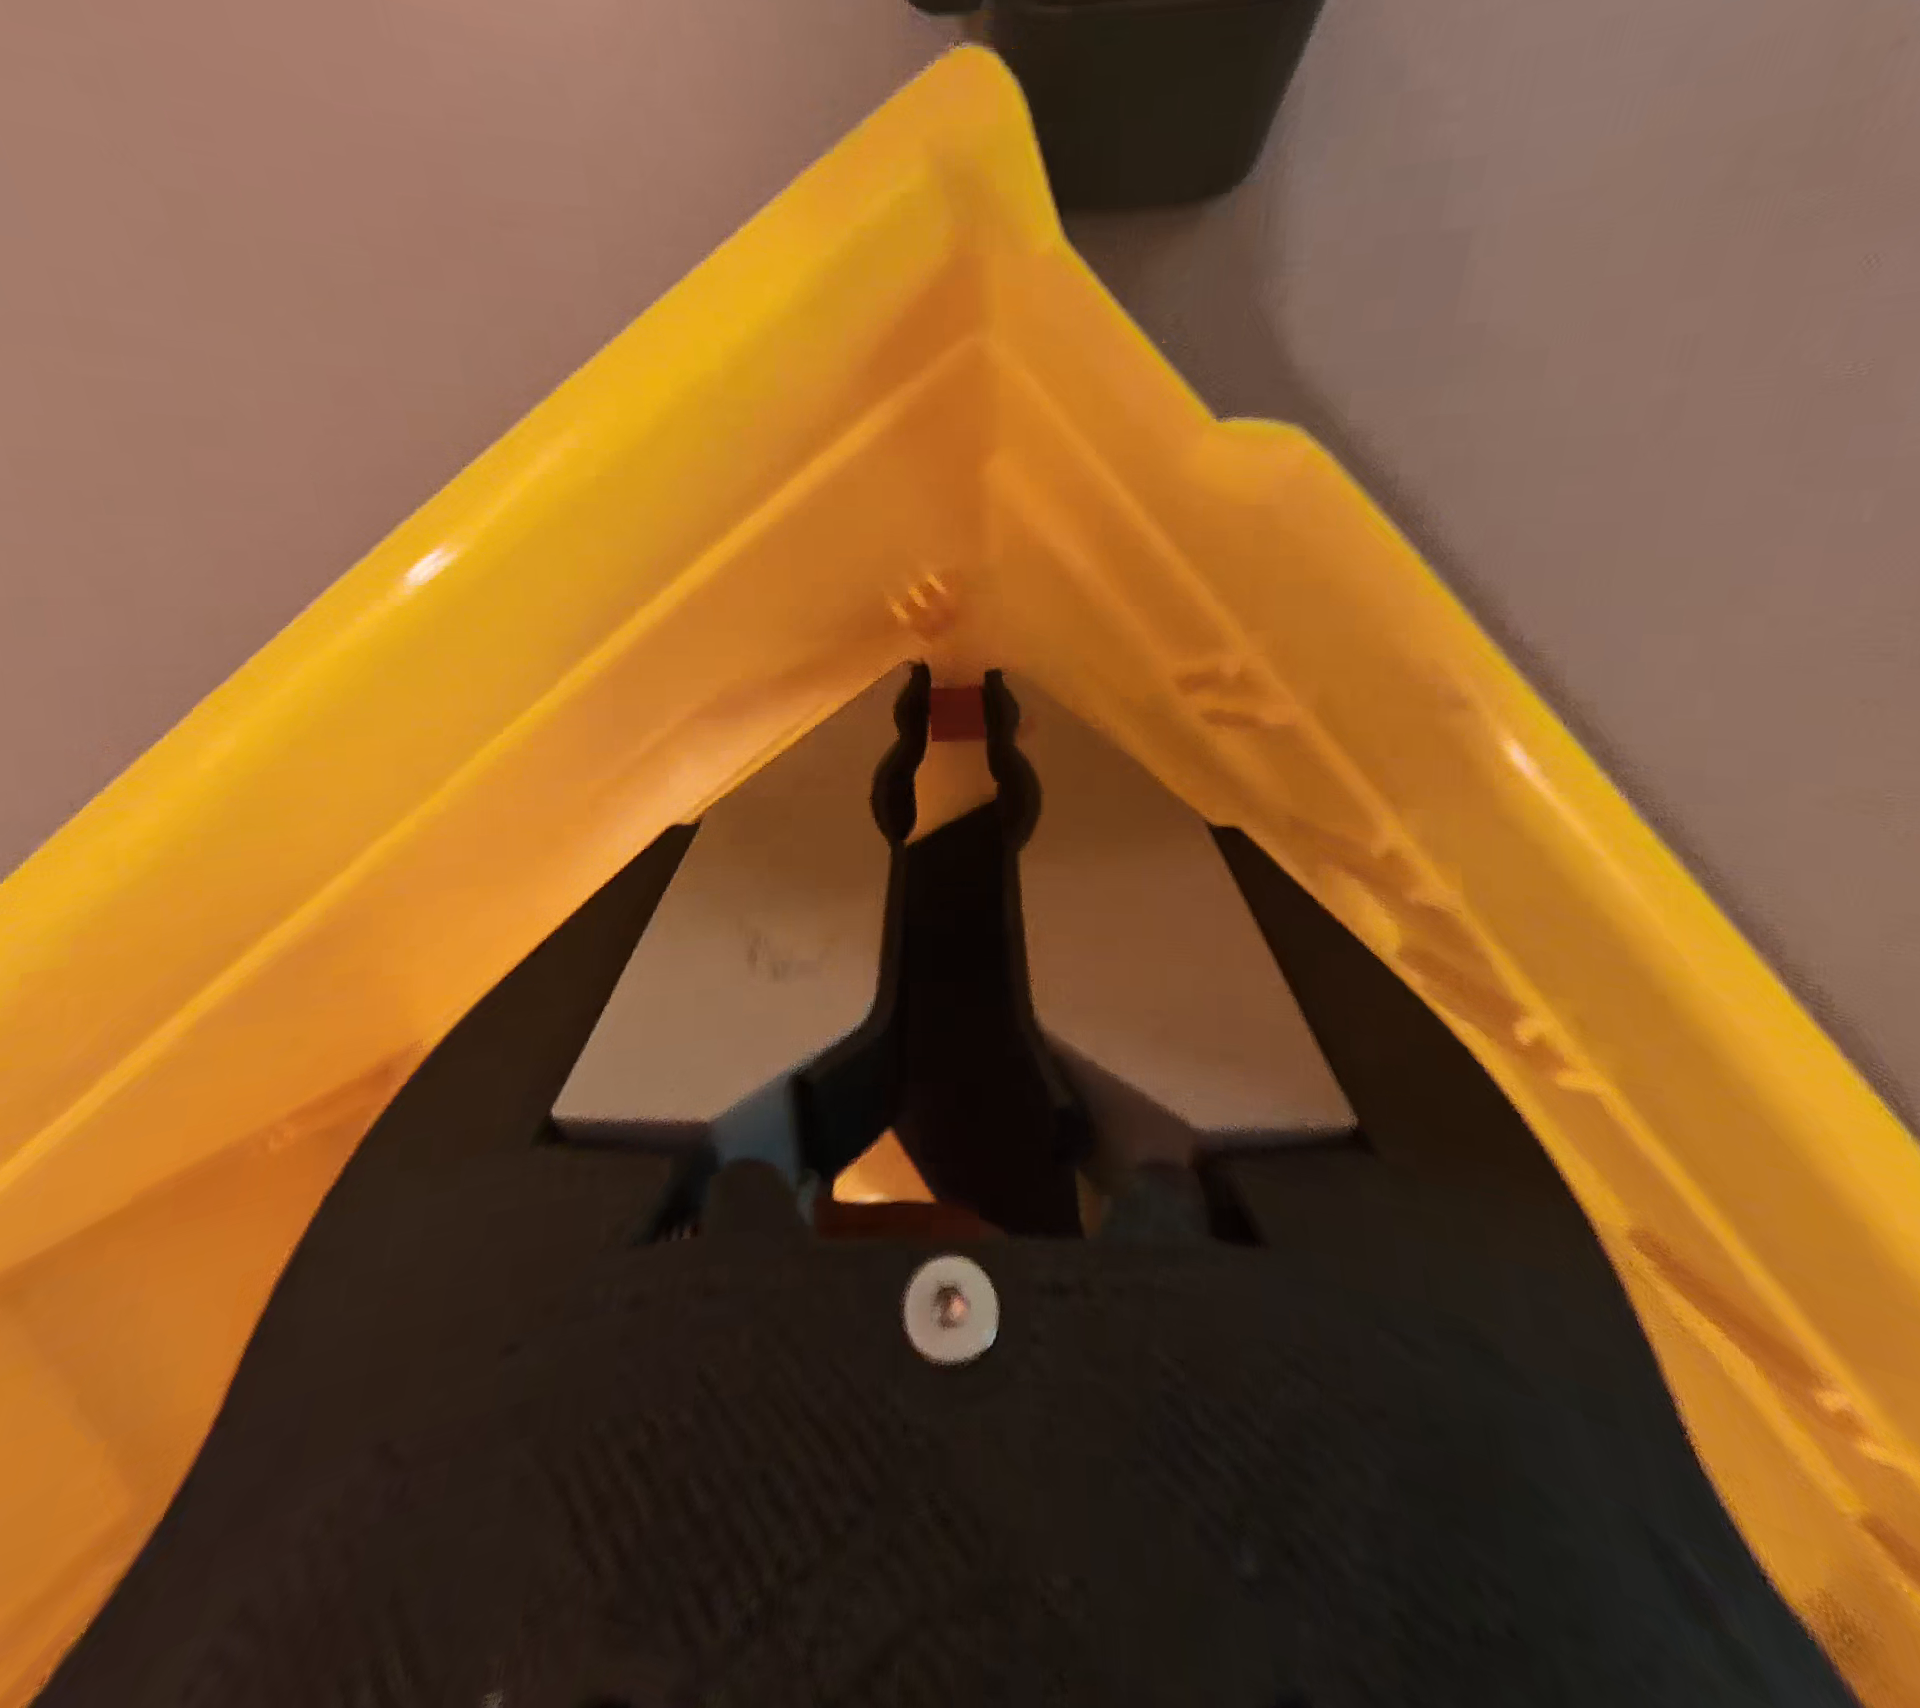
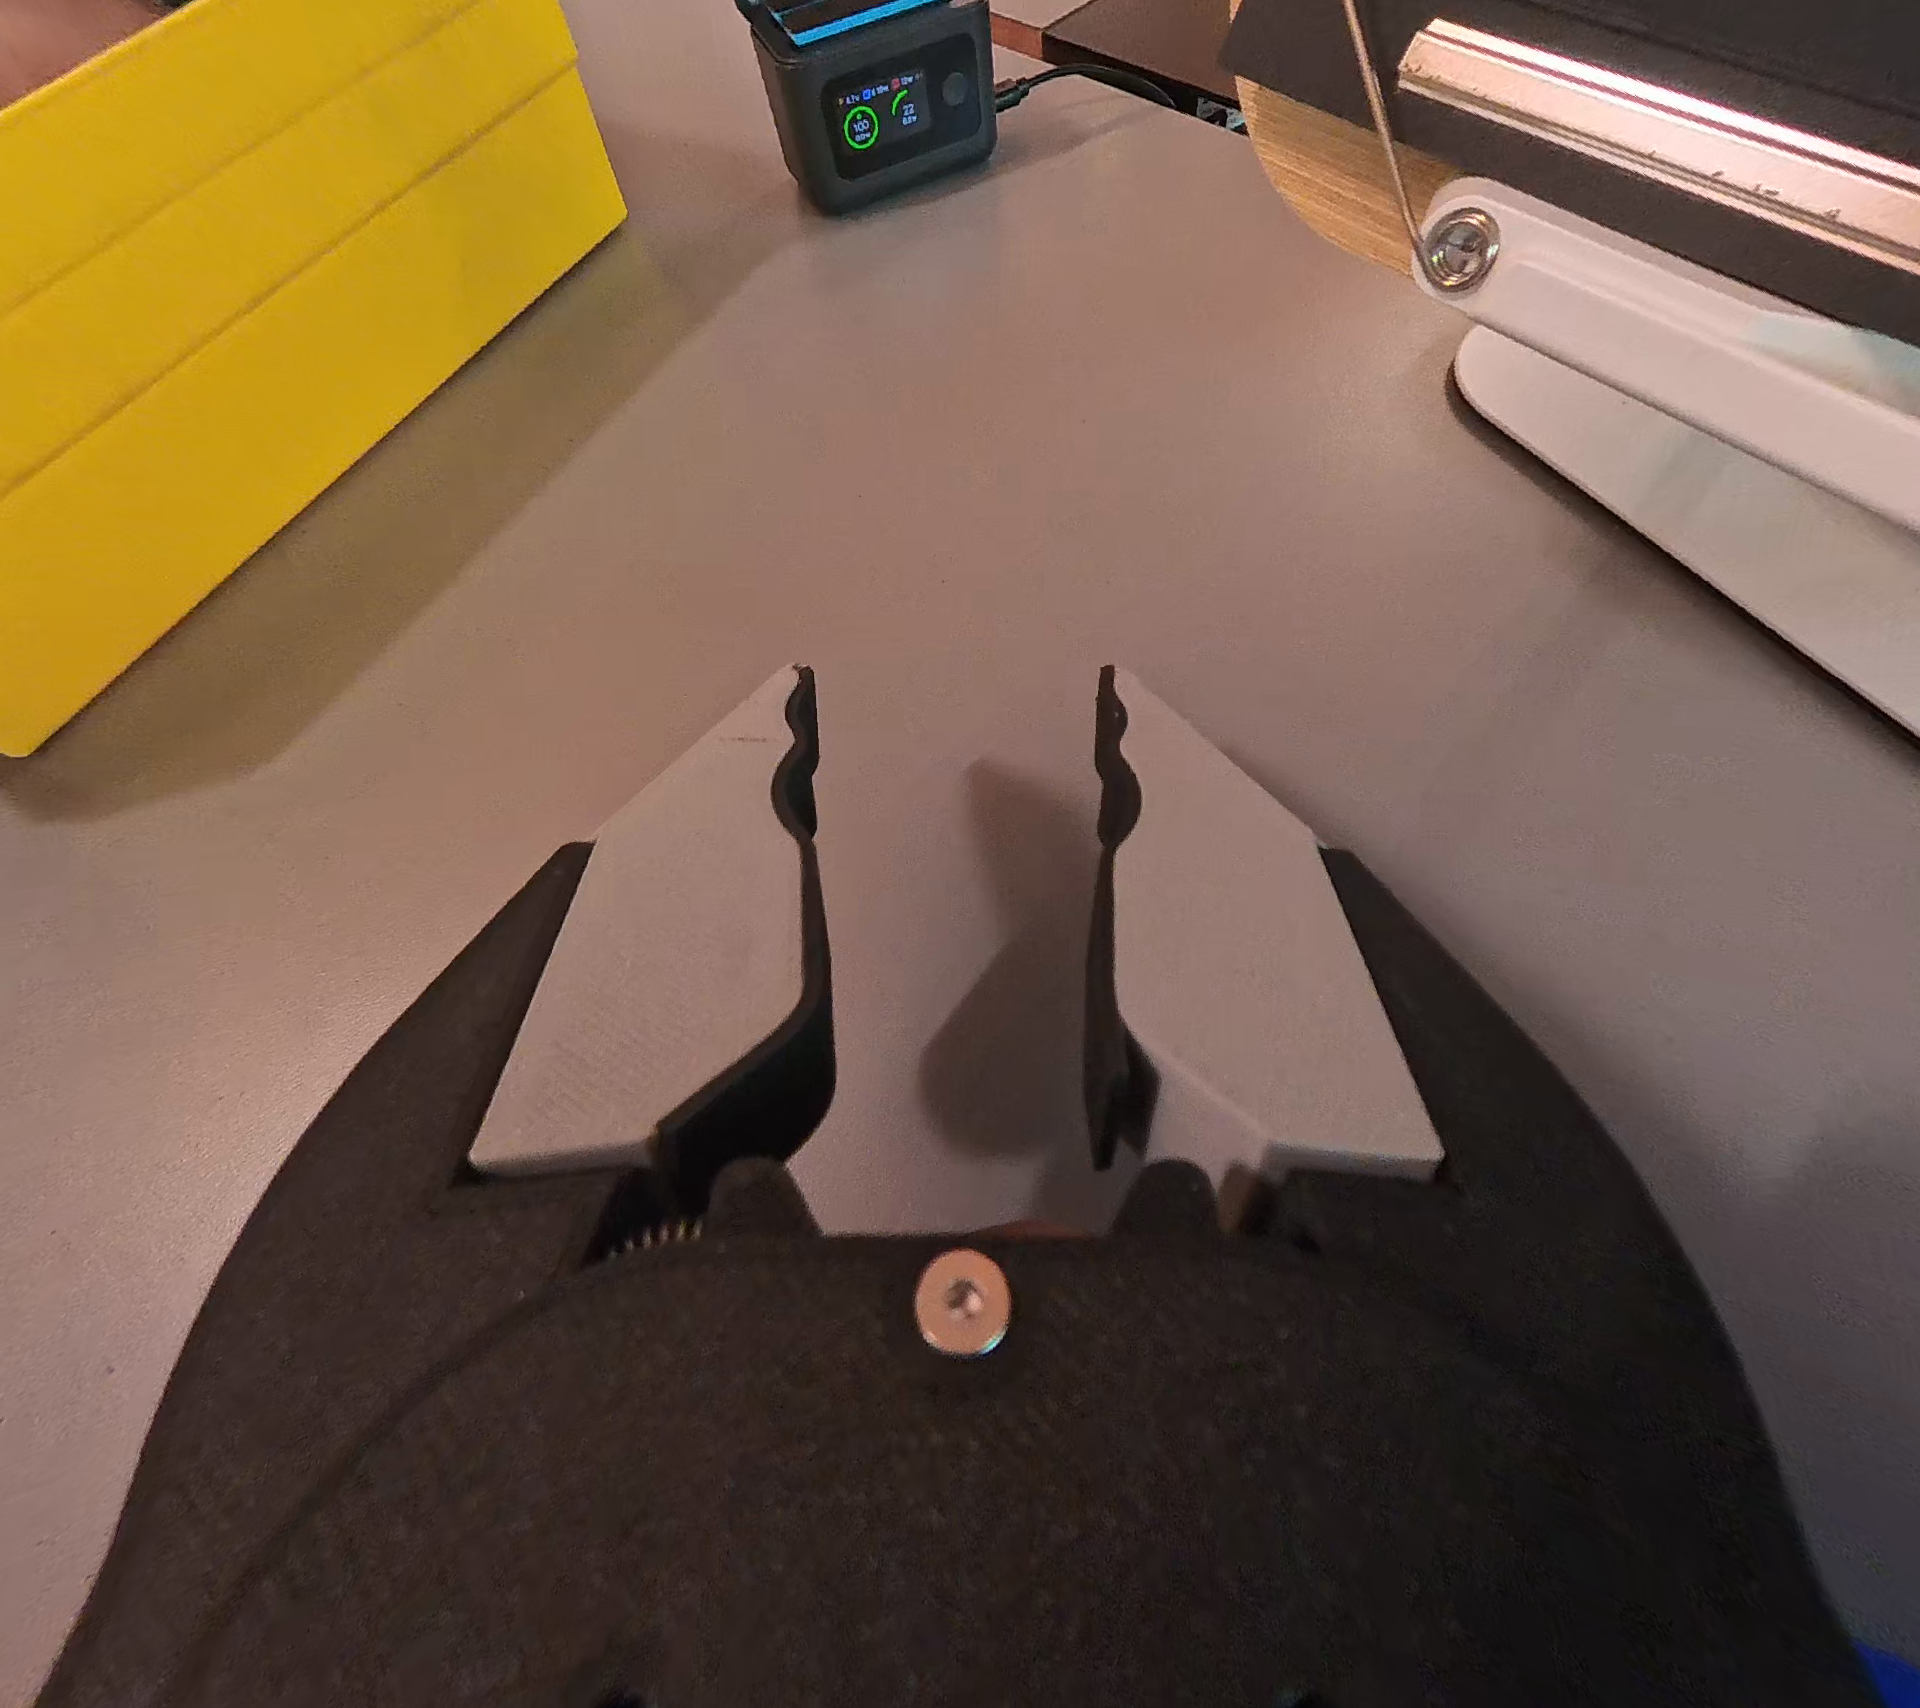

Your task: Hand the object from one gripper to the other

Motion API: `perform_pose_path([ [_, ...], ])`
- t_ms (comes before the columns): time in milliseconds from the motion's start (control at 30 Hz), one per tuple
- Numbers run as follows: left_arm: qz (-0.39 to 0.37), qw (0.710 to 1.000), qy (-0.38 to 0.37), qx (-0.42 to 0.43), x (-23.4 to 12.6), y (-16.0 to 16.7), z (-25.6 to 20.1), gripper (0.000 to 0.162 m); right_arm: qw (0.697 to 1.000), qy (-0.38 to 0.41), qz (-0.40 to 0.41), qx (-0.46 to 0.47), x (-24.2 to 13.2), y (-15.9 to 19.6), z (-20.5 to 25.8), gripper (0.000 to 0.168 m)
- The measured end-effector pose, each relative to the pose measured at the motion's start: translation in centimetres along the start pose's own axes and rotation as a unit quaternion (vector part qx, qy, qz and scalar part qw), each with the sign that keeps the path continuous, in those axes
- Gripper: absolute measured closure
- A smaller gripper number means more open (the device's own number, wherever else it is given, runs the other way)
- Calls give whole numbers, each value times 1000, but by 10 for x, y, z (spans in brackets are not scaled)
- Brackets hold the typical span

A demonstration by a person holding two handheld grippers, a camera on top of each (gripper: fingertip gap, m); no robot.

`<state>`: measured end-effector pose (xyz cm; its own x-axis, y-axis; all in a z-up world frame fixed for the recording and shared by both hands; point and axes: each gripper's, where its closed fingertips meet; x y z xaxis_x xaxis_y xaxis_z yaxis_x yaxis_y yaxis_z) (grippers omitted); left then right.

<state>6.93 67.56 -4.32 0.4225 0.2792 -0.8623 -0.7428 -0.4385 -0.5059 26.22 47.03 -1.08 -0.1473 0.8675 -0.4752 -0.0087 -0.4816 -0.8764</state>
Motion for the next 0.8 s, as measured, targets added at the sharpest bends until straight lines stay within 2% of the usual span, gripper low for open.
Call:
perform_pose_path([
  [200,26,997,-47,53,-36,-6,11,154,1000,-2,4,-3,1,1,2,117],
  [267,20,997,-42,55,-51,-15,7,154,1000,-4,5,-5,1,1,4,117],
  [367,-46,997,-12,56,-81,-47,-16,154,1000,-6,5,-10,1,1,6,118],
  [433,-124,990,32,58,-108,-77,-49,154,1000,-9,3,-12,1,1,8,117],
  [500,-236,962,132,24,-144,-112,-98,154,1000,-23,-4,-14,-1,-1,12,116],
  [533,-287,937,201,-4,-164,-126,-125,154,999,-33,-12,-14,-2,-3,16,114],
  [600,-341,886,310,-47,-190,-140,-171,154,998,-54,-39,-14,-6,-10,23,112],
  [633,-352,873,334,-50,-192,-142,-190,154,996,-65,-56,-17,-9,-15,27,113],
  [733,-363,861,354,-35,-171,-137,-235,154,989,-110,-96,-25,-21,-27,43,118],
  [800,-354,835,415,-64,-155,-133,-263,155,981,-153,-120,-8,-33,-36,54,117],
])
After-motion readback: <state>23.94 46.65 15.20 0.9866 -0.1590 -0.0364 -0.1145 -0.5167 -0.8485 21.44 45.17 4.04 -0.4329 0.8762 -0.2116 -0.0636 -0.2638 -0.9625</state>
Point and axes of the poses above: each gripper's, where its closed fingertips meet, x out along the fingers, y out of its underside, z = x × y across the jaws, and after that the axes turned 4 degrees about y, right-handed
